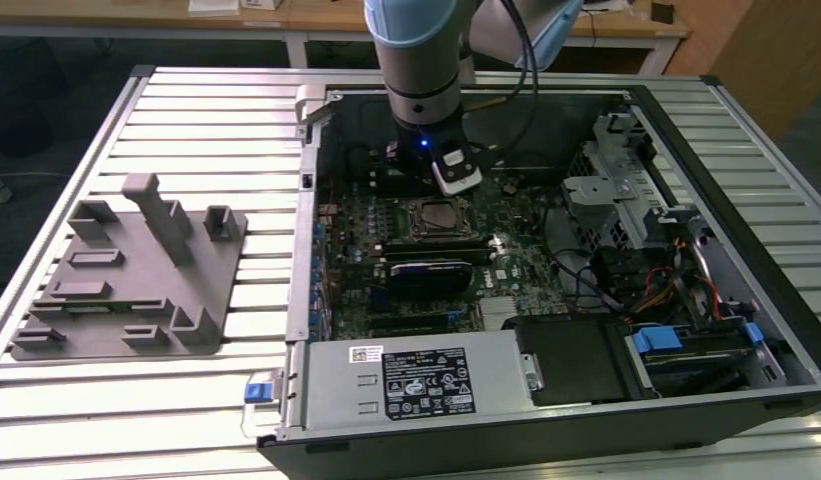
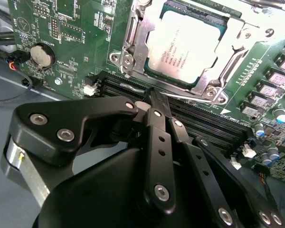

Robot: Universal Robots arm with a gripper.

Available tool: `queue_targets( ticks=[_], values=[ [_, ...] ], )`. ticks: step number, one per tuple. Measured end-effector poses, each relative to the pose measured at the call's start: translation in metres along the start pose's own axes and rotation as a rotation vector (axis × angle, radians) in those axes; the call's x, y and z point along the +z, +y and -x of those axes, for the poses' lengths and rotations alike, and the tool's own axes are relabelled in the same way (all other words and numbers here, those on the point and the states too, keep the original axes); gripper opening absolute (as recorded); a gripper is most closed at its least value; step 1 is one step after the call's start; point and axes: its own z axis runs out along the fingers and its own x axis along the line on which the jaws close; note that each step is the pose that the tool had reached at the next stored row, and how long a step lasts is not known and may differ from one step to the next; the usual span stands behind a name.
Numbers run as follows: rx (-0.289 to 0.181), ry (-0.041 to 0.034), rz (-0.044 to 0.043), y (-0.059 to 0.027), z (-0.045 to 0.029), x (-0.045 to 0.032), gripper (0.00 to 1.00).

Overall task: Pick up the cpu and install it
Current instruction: 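Install the first cpu locking lever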

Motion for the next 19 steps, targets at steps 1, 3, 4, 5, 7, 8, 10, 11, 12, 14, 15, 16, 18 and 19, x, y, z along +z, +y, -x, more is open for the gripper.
queue_targets(
  ticks=[1,3,4,5,7,8,10,11,12,14,15,16,18,19],
  values=[
    [0.000,-0.0004,0.0005,-0.0001,-0.0004,0.0002,0.11],
    [0.000,-0.0016,0.0007,-0.0004,-0.0012,0.0005,0.11],
    [-0.001,-0.0027,0.0009,-0.0006,-0.0015,0.0009,0.11],
    [-0.001,-0.0039,0.0012,-0.0007,-0.0018,0.0014,0.11],
    [-0.001,-0.0059,0.0018,-0.0010,-0.0020,0.0026,0.11],
    [-0.002,-0.0066,0.0016,-0.0012,-0.0021,0.0030,0.11],
    [-0.002,-0.0074,0.0008,-0.0014,-0.0022,0.0034,0.11],
    [-0.002,-0.0077,0.0004,-0.0016,-0.0022,0.0036,0.11],
    [-0.002,-0.0081,0.0003,-0.0018,-0.0022,0.0038,0.11],
    [-0.002,-0.0085,-0.0002,-0.0024,-0.0021,0.0042,0.11],
    [-0.002,-0.0087,-0.0003,-0.0028,-0.0020,0.0043,0.11],
    [-0.002,-0.0088,-0.0005,-0.0033,-0.0020,0.0045,0.11],
    [-0.002,-0.0090,-0.0006,-0.0042,-0.0019,0.0049,0.11],
    [-0.003,-0.0091,-0.0007,-0.0047,-0.0018,0.0051,0.11]
  ],
)
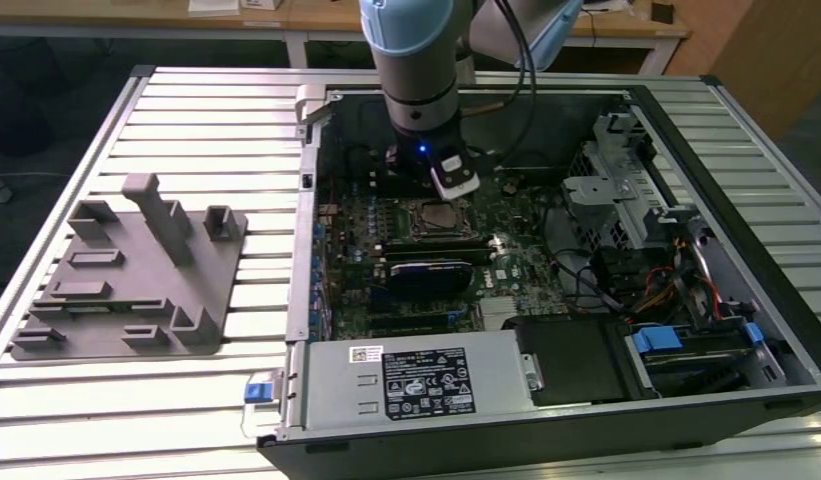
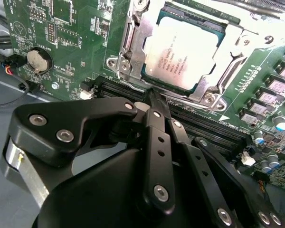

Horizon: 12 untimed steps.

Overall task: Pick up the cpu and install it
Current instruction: 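Install the first cpu locking lever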

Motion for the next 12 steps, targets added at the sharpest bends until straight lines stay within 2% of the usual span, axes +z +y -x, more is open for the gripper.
queue_targets(
  ticks=[6,12],
  values=[
    [0.000,0.0000,0.0000,-0.0018,0.0000,0.0012,0.11],
    [0.001,0.0002,0.0039,-0.0016,0.0003,0.0002,0.11]
  ],
)
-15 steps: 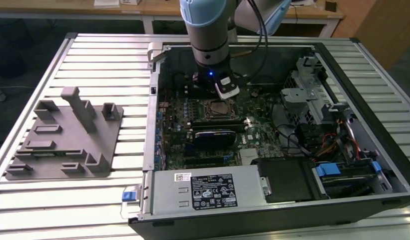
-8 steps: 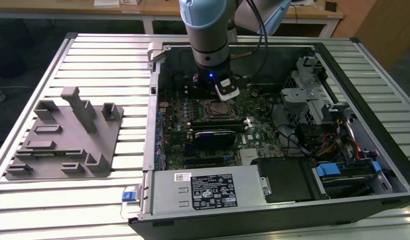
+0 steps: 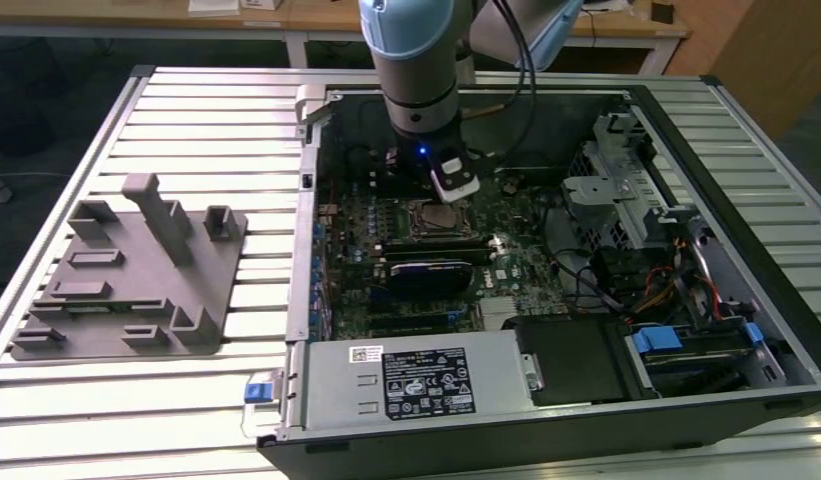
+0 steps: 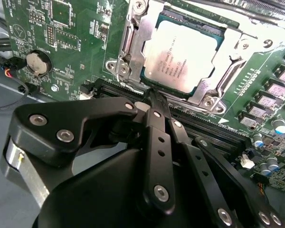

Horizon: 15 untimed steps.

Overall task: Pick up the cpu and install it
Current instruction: 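Install the first cpu locking lever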

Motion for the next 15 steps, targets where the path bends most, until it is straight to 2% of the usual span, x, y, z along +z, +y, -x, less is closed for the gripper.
queue_targets(
  ticks=[7,10,12,13,15],
  values=[
    [0.000,0.0002,-0.0006,0.0027,0.0017,-0.0105,0.11],
    [-0.002,-0.0013,-0.0078,0.0033,0.0021,-0.0123,0.11],
    [-0.005,-0.0045,-0.0249,0.0034,0.0023,-0.0129,0.11],
    [-0.008,-0.0073,-0.0383,0.0034,0.0024,-0.0129,0.11],
    [-0.016,-0.0136,-0.0726,0.0035,0.0028,-0.0129,0.11]
  ],
)
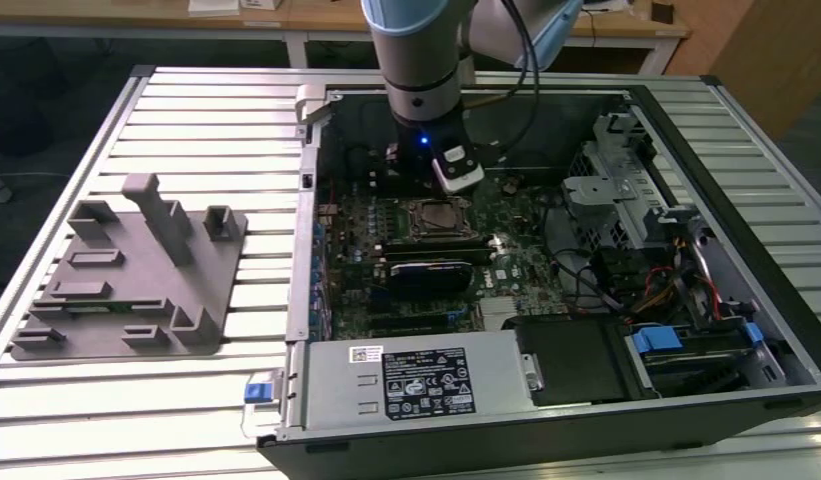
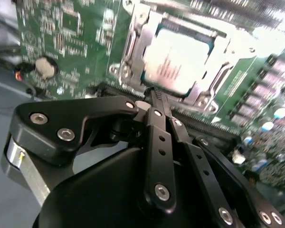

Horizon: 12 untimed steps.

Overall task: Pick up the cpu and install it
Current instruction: 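Install the first cpu locking lever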

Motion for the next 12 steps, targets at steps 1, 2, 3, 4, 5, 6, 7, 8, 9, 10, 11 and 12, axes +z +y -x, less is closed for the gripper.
queue_targets(
  ticks=[1,2,3,4,5,6,7,8,9,10,11,12],
  values=[
    [-0.004,-0.0034,-0.0175,0.0001,0.0002,0.0000,0.11],
    [-0.008,-0.0066,-0.0346,0.0002,0.0004,0.0001,0.11],
    [-0.011,-0.0101,-0.0528,0.0004,0.0005,0.0002,0.11],
    [-0.015,-0.0135,-0.0702,0.0005,0.0008,0.0003,0.11],
    [-0.019,-0.0163,-0.0875,0.0007,0.0012,0.0004,0.11],
    [-0.023,-0.0181,-0.1053,0.0009,0.0019,0.0005,0.11],
    [-0.026,-0.0200,-0.1228,0.0010,0.0026,0.0007,0.11],
    [-0.030,-0.0220,-0.1403,0.0012,0.0032,0.0008,0.11],
    [-0.033,-0.0241,-0.1560,0.0013,0.0037,0.0009,0.11],
    [-0.034,-0.0247,-0.1605,0.0013,0.0038,0.0010,0.11],
    [-0.034,-0.0248,-0.1606,0.0012,0.0039,0.0010,0.11],
    [-0.034,-0.0248,-0.1608,0.0012,0.0039,0.0009,0.11]
  ],
)
